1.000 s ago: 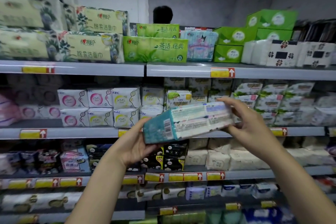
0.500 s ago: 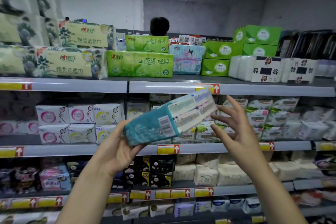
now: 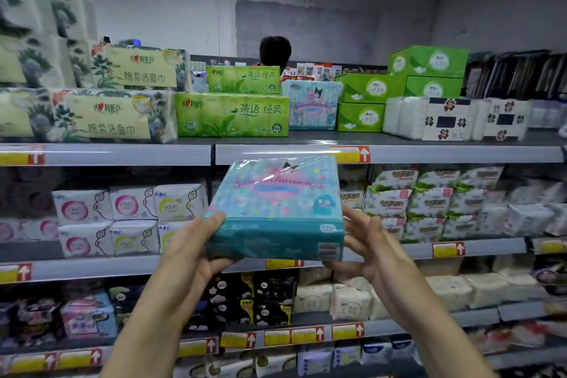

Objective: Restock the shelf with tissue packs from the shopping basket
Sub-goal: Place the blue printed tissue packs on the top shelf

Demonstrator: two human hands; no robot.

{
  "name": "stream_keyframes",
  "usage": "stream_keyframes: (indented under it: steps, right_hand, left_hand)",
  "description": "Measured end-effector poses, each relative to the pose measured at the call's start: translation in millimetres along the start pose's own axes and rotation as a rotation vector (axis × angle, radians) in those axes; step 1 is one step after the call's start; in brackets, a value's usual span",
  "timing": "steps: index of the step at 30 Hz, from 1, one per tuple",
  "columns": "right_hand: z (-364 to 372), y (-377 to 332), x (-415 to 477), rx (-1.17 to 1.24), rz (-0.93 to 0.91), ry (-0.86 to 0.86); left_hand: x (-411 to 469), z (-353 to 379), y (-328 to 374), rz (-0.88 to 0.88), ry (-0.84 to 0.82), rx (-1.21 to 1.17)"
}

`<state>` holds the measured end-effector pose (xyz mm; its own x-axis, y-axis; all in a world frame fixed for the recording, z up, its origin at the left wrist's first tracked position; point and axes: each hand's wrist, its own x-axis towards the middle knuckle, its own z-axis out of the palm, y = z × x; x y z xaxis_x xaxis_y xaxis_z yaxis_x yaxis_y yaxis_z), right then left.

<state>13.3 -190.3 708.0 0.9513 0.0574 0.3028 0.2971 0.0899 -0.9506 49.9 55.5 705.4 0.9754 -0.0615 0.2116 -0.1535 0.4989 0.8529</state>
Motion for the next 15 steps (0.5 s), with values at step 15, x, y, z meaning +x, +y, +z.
stream_keyframes:
  steps: [15]
  right_hand:
    - [18.8,-8.6,1.4,-0.033,-0.057,0.077]
  left_hand:
    - [-18.0,-6.2,10.6,0.05,-0.103,0.124]
